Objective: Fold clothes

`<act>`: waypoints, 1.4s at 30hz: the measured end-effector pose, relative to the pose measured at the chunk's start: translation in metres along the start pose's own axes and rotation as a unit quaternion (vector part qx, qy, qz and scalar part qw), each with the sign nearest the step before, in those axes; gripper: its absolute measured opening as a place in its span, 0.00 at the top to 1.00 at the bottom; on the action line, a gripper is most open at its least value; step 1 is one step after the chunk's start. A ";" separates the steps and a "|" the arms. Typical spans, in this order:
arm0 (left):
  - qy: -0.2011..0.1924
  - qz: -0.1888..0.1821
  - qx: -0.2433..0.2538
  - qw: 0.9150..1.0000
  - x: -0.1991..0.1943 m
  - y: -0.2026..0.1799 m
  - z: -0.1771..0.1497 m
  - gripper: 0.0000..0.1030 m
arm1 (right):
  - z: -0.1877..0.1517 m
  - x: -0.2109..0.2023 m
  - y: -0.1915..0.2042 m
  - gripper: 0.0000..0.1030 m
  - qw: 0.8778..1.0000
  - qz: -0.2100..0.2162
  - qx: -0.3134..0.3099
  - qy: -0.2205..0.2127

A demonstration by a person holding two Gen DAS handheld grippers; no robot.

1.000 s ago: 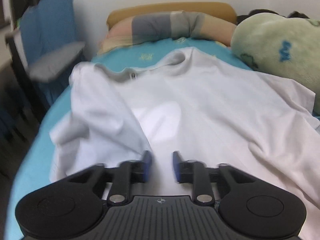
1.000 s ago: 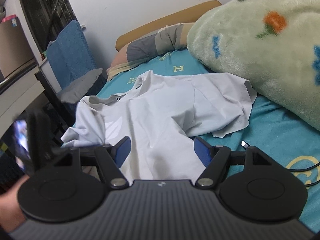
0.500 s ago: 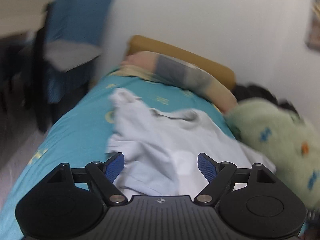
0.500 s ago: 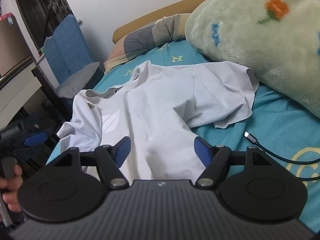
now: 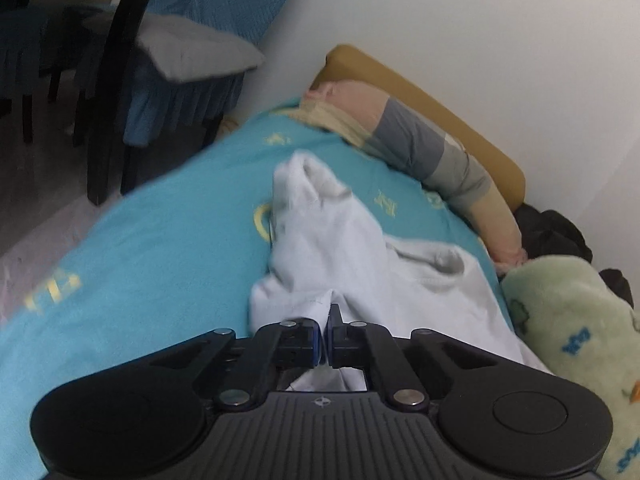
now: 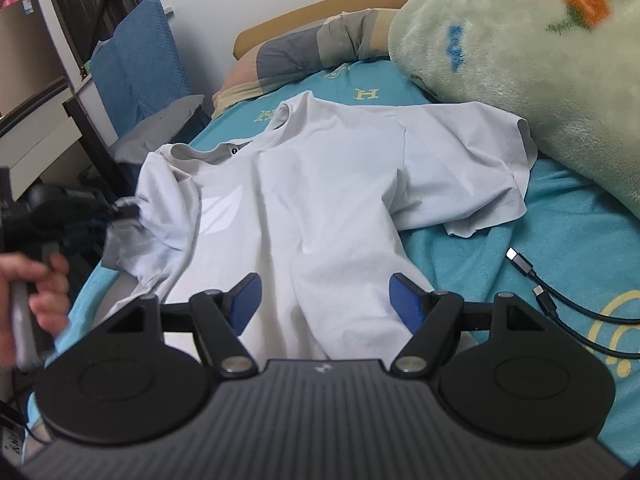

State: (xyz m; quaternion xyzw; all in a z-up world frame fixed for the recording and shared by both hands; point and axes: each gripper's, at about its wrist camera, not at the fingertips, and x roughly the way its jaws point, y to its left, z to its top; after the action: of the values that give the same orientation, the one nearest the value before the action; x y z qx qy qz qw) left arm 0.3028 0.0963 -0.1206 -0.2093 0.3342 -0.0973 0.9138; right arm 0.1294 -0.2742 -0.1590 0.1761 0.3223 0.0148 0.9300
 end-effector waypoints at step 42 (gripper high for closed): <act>0.371 0.240 0.062 0.895 -0.230 0.010 -0.164 0.25 | -0.019 -0.122 0.018 0.30 0.994 -0.062 -0.051 -0.072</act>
State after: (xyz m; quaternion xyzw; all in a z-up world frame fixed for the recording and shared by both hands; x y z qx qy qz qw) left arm 0.0220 0.1262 -0.1071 -0.0145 0.6821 0.0343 0.7303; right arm 0.0234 -0.2686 -0.0941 0.1090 0.2635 -0.0398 0.9577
